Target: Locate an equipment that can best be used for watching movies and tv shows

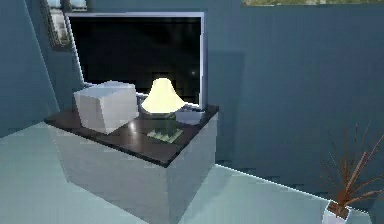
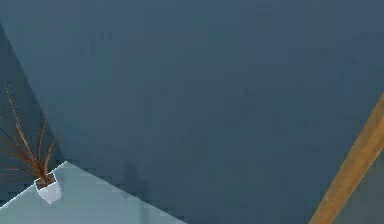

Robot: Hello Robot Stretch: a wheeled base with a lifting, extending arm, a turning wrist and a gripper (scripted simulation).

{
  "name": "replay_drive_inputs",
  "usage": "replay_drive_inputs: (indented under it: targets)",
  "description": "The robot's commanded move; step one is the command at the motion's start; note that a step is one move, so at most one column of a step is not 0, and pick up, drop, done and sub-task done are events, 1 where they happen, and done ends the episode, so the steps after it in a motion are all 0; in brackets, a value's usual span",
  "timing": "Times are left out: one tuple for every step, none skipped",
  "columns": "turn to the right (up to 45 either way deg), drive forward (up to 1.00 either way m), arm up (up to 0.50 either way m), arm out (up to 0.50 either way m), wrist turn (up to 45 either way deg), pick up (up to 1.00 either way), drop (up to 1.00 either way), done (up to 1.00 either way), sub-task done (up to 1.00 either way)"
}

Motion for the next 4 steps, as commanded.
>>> replay_drive_inputs:
  targets:
    - [3.0, 0.00, 0.00, 0.00, 0.0, 0.00, 0.00, 0.00, 0.00]
    - [0.0, 0.60, 0.00, 0.00, 0.0, 0.00, 0.00, 0.00, 0.00]
    - [-27.0, 0.00, 0.00, 0.00, 0.0, 0.00, 0.00, 0.00, 0.00]
    - [0.0, 0.00, 0.00, 0.00, 0.0, 0.00, 0.00, 1.00, 0.00]
